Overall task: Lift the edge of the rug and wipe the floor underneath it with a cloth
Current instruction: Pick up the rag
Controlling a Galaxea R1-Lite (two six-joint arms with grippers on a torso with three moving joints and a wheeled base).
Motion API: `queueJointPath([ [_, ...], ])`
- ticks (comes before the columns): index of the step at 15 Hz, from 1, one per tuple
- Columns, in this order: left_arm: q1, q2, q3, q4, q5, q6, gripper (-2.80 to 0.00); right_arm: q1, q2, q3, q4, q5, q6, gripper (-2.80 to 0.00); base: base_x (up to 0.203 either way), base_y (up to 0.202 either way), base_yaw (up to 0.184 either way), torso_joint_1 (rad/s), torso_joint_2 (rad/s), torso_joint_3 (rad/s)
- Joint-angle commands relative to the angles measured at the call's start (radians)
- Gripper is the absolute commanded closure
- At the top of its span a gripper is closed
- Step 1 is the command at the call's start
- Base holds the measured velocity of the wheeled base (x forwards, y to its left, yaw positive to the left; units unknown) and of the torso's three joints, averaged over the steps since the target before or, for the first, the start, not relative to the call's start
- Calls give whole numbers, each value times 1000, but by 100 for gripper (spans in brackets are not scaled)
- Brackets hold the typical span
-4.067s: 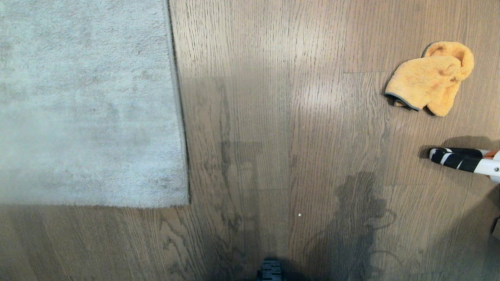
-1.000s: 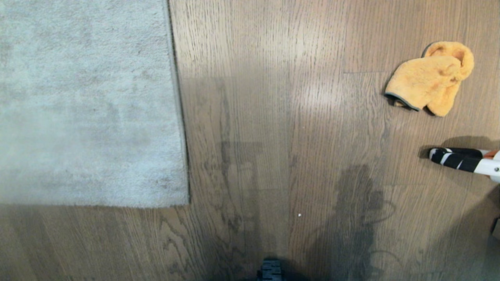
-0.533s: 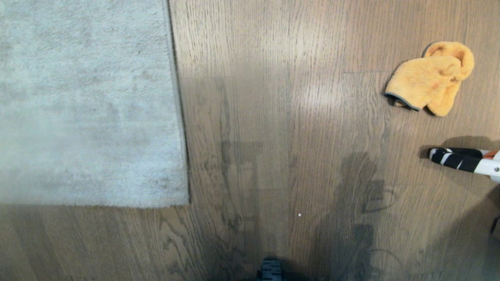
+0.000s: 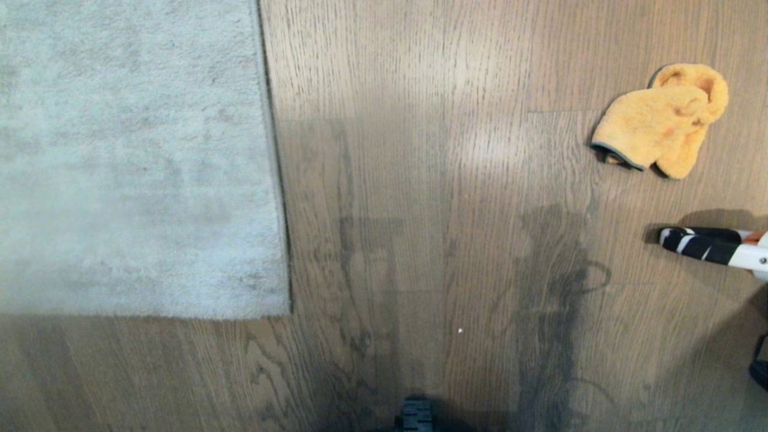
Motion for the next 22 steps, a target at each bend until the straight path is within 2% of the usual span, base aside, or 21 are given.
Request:
queueJointPath([
  [1,0,0,0,0,1,-1,0,25,179,10,-109,1,2,0,0,0,0,0,0,0],
  [5,0,0,0,0,1,-1,0,37,378,23,-345,5,19,0,0,0,0,0,0,0],
  [6,0,0,0,0,1,-1,0,38,411,23,-383,8,21,-222,0,0,0,0,0,0],
  [7,0,0,0,0,1,-1,0,38,441,22,-420,12,22,-280,0,0,0,0,0,0],
  [10,0,0,0,0,1,-1,0,28,527,-9,-530,8,43,-280,0,0,0,0,0,0],
  [15,0,0,0,0,1,-1,0,-117,657,-141,-599,9,53,-280,0,0,0,0,0,0],
  [22,0,0,0,0,1,-1,0,-214,864,-322,-785,9,90,-280,0,0,0,0,0,0],
])
